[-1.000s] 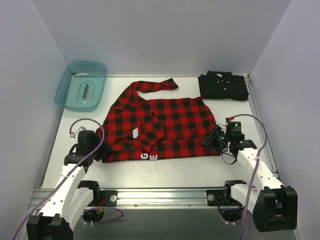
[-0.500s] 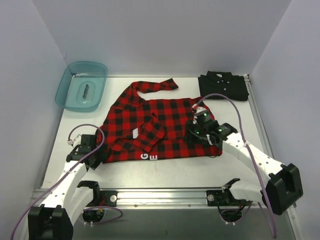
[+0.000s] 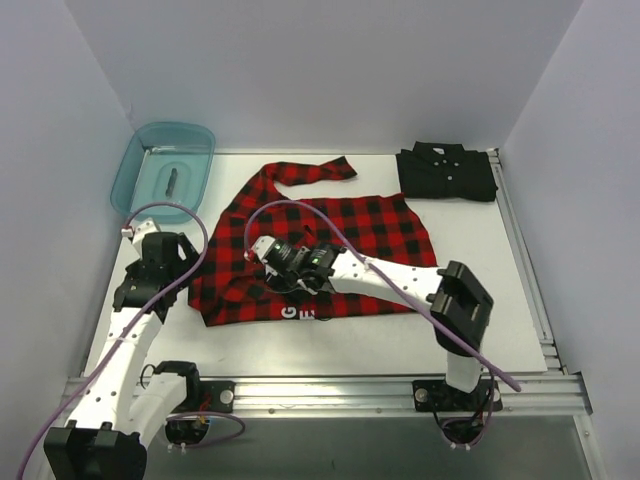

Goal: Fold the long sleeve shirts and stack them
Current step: Fold the shirt

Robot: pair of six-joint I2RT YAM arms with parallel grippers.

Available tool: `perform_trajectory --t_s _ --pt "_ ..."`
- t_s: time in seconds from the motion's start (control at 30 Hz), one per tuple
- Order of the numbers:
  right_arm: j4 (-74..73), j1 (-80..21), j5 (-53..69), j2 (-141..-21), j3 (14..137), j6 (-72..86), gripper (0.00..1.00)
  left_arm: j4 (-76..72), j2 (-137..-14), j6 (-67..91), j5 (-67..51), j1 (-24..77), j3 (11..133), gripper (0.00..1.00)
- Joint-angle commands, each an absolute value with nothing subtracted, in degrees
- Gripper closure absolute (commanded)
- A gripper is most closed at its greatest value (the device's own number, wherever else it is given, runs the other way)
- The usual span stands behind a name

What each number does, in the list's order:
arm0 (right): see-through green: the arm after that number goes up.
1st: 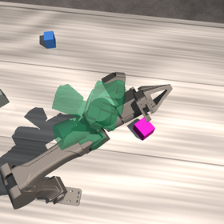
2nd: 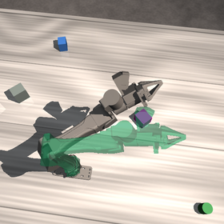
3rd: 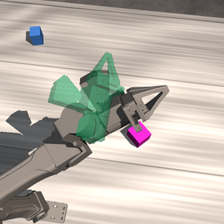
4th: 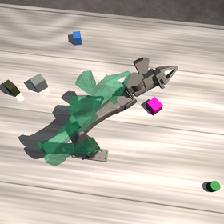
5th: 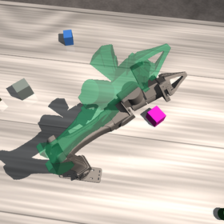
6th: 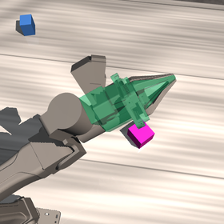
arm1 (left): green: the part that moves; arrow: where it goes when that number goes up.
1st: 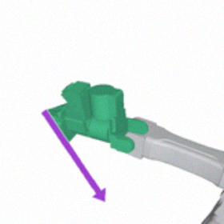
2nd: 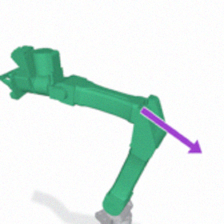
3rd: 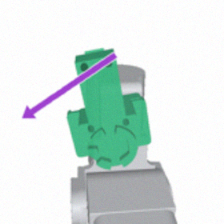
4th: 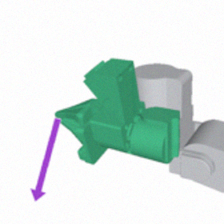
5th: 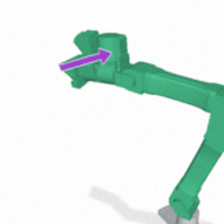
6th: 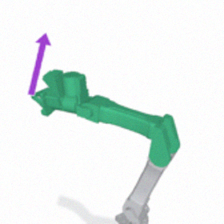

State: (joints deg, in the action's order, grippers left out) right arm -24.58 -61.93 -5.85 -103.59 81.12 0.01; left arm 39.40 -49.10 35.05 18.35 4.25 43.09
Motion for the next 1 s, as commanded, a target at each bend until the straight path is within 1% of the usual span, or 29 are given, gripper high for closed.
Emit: perform_trajectory --t_s 0.0,0.03,0.1,0.23,0.27,0.37,0.4,0.43,0.6,0.67,0.8,0.87,0.97 --pt "-30.4 -62.9 -12.1 -107.7 86.1 -8.3 0.54 37.3 -49.7 29.6 21.7 3.8 41.9 0.03" --pt "-30.7 -63.5 -12.9 -109.6 86.8 -9.0 0.51 36.7 -49.6 29.8 20.6 3.7 41.0 0.03" --pt "-30.9 -63.6 -13.2 -112.1 88.7 -9.3 0.5 35.9 -49.9 30.4 18.9 3.7 40.9 0.03" --pt "-30.9 -64.7 -13.8 -115.3 90.9 -10.2 0.49 35.9 -50.4 30.8 19.6 1.5 41.1 0.03" --pt "-30.8 -65.3 -14.5 -115.7 91.2 -10.6 0.46 35.9 -50.4 30.8 19.6 0.6 41.0 0.03" --pt "-30.8 -65.4 -14.3 -117.9 92.5 -10.9 0.46 35.9 -51.1 31.5 18.2 0.3 41.0 0.03" --pt "-30.8 -65.4 -14.2 -118.7 93.2 -11.1 0.46 35.9 -51.3 31.5 17.8 -1.6 40.9 0.03" --pt "-30.9 -65.4 -14.0 -119.1 93.4 -11.1 0.43 35.9 -51.6 31.4 17.5 -1.8 41.0 0.03" --pt "-30.9 -65.4 -15.5 -121.5 94.4 -12.2 0.43 35.8 -51.8 31.4 16.9 -2.0 41.0 0.03" --pt "-30.8 -65.4 -16.8 -122.0 94.5 -12.7 0.44 35.8 -51.6 31.5 16.9 -1.9 40.9 0.03" --pt "-30.9 -65.3 -18.6 -123.0 94.6 -13.1 0.49 35.9 -51.8 31.5 16.5 -2.0 41.0 0.03" --pt "-30.9 -65.2 -19.2 -123.2 94.7 -13.4 0.52 35.8 -51.9 31.5 16.4 -1.9 41.0 0.02" --pt "-30.7 -65.1 -19.8 -123.6 94.8 -13.4 0.62 35.8 -51.8 31.5 16.3 -2.0 41.0 0.03"
